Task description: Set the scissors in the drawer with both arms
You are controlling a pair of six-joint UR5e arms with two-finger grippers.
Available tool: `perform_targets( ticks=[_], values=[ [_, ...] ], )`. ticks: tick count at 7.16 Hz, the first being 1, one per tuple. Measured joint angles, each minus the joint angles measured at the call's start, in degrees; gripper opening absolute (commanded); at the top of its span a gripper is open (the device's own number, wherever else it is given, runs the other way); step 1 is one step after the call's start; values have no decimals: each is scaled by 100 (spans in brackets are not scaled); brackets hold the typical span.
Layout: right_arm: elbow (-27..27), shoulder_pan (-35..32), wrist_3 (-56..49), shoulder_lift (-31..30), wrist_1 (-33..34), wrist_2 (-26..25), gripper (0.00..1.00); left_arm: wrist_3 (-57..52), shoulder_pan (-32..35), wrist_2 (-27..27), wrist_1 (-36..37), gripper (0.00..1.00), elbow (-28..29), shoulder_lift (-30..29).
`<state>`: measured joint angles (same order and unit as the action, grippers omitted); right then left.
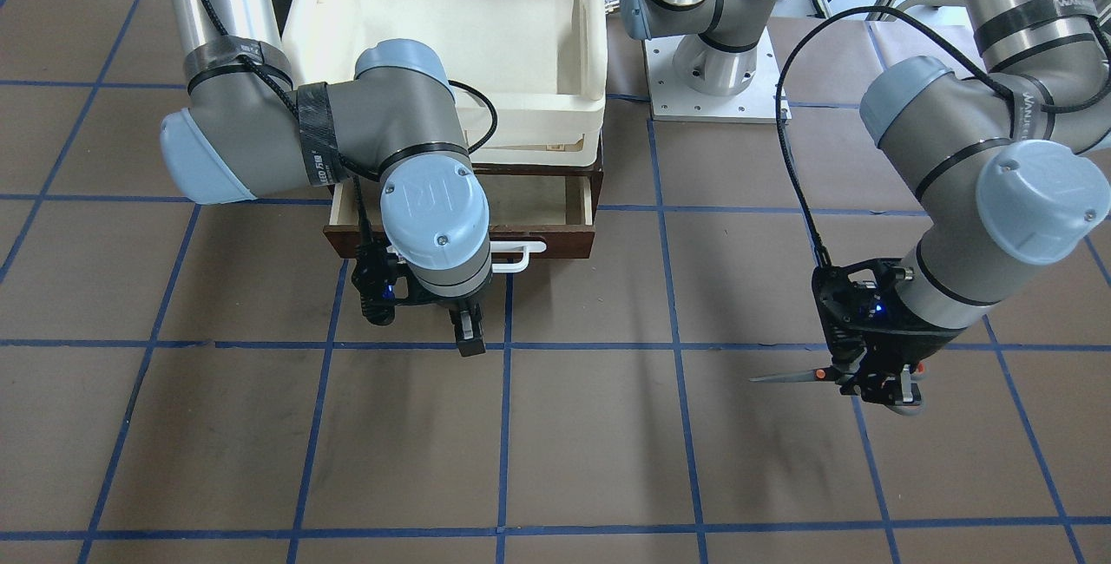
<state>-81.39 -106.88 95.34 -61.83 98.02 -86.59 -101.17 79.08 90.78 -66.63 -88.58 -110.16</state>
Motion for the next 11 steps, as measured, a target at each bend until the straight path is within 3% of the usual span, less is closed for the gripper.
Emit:
perform_targets(
  ticks=[11],
  values=[
    [467, 168, -115, 240, 4, 2, 100, 290, 179, 11, -169, 0, -193, 39]
  ],
)
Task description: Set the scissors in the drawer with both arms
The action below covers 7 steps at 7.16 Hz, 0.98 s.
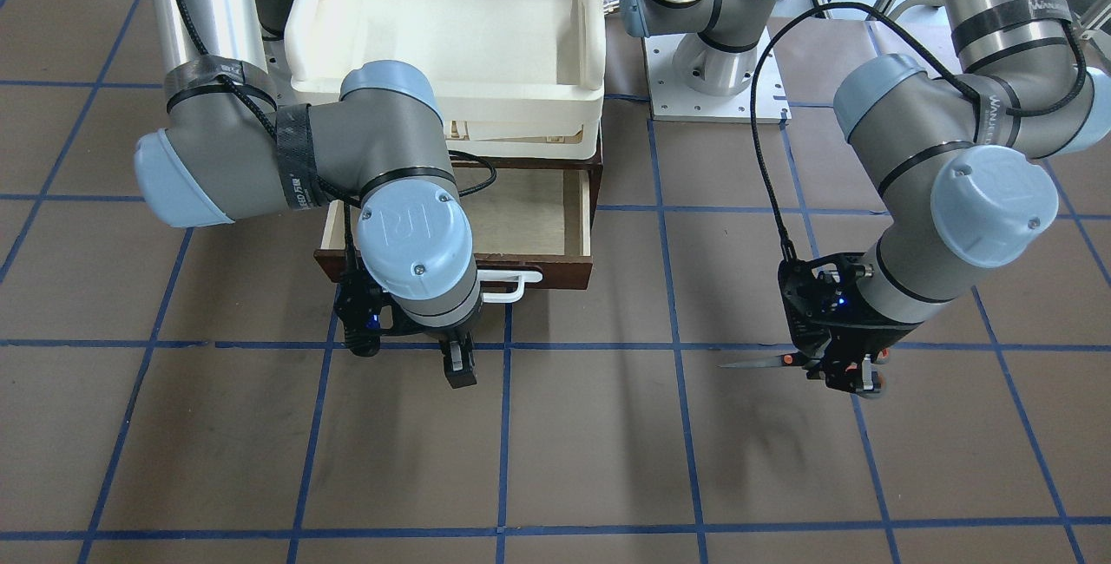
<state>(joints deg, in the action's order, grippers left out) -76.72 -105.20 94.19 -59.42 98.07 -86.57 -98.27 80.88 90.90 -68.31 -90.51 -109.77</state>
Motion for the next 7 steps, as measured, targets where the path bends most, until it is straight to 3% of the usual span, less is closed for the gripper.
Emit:
perform_targets(
  ticks=[7],
  values=[
    [302, 58, -32, 227, -2, 9, 100, 241, 309, 17, -9, 0, -2, 211]
  ],
)
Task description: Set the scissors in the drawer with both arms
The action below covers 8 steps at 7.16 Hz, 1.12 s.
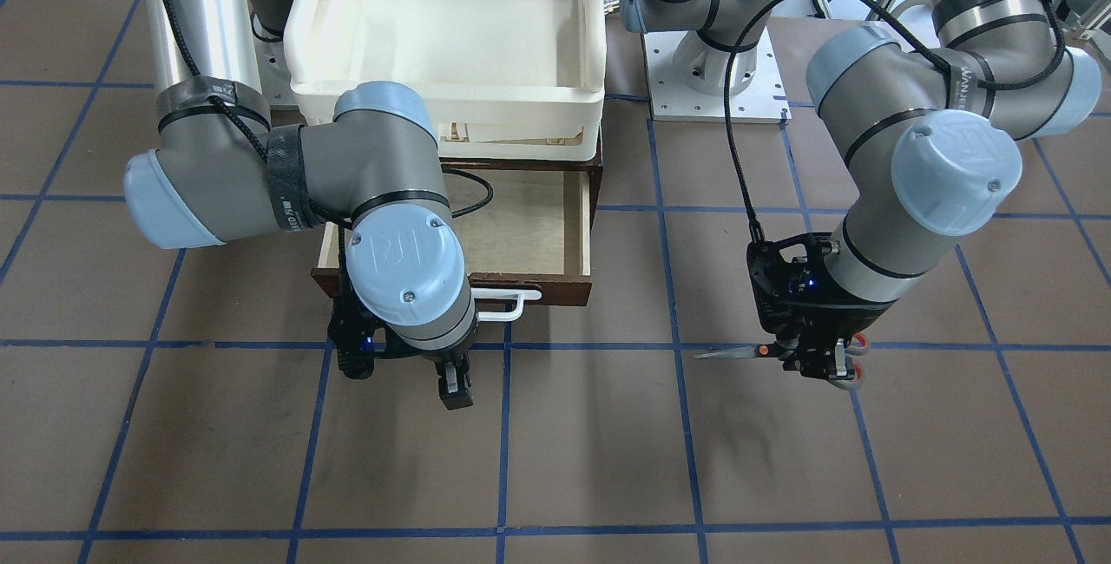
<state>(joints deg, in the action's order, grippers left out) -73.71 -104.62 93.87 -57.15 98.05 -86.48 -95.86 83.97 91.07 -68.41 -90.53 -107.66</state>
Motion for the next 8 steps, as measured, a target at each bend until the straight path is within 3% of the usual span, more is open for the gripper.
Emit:
perform_targets(
  ticks=[3, 6, 8],
  values=[
    [51, 31, -75, 28, 3, -2, 100, 52, 124, 522, -27, 0, -6, 77],
    [73, 63, -188, 75, 11, -8, 100, 61, 172, 462, -65, 0, -2, 135],
    [185, 87, -213, 155, 12, -10, 100, 67, 192, 65, -238, 0, -6, 237]
  ],
)
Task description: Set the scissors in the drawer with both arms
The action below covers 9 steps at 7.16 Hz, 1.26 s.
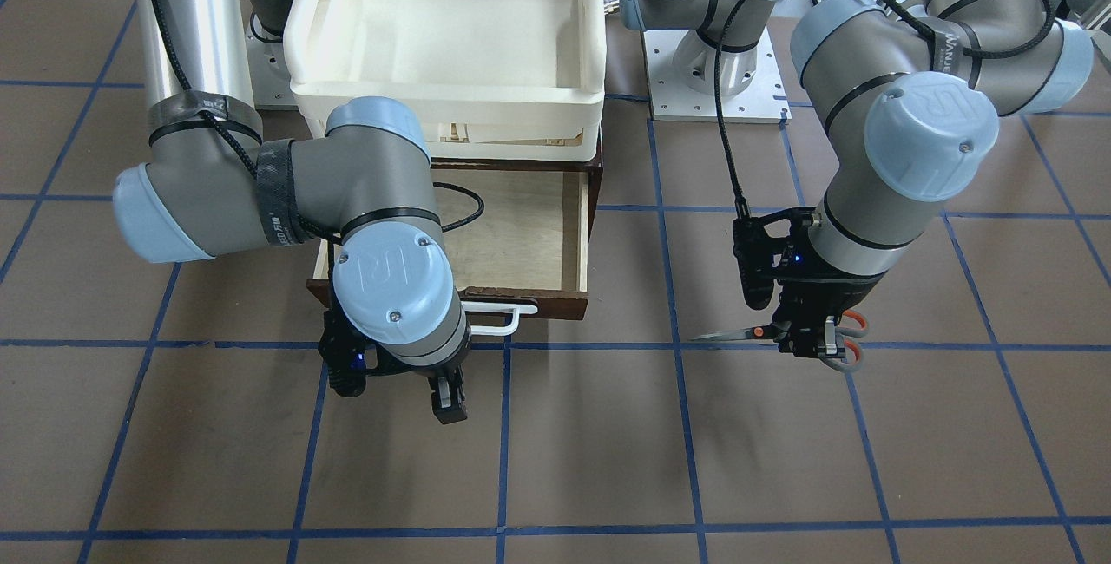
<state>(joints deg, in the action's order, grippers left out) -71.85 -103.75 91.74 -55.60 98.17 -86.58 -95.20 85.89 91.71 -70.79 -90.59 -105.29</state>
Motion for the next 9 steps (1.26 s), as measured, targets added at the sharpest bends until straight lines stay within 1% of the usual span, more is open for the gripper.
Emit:
perform_targets(
  ticks=[1, 2, 3, 7, 9],
  values=[
    [58, 2, -7, 35, 2, 0, 100, -1, -3, -314, -87, 0, 0, 53],
    [88, 4, -28, 53, 1, 0, 100, -13, -1, -497, -140, 0, 0, 88],
    [106, 4, -62, 69, 0, 1, 100, -47, 2, -572, -161, 0, -2, 102],
    [135, 10, -149, 76, -22, -5, 100, -38, -13, -606, -267, 0, 2, 87],
    [119, 12, -163, -263, -284, -52, 100, 17, -12, -597, -315, 0, 5, 89]
  ],
)
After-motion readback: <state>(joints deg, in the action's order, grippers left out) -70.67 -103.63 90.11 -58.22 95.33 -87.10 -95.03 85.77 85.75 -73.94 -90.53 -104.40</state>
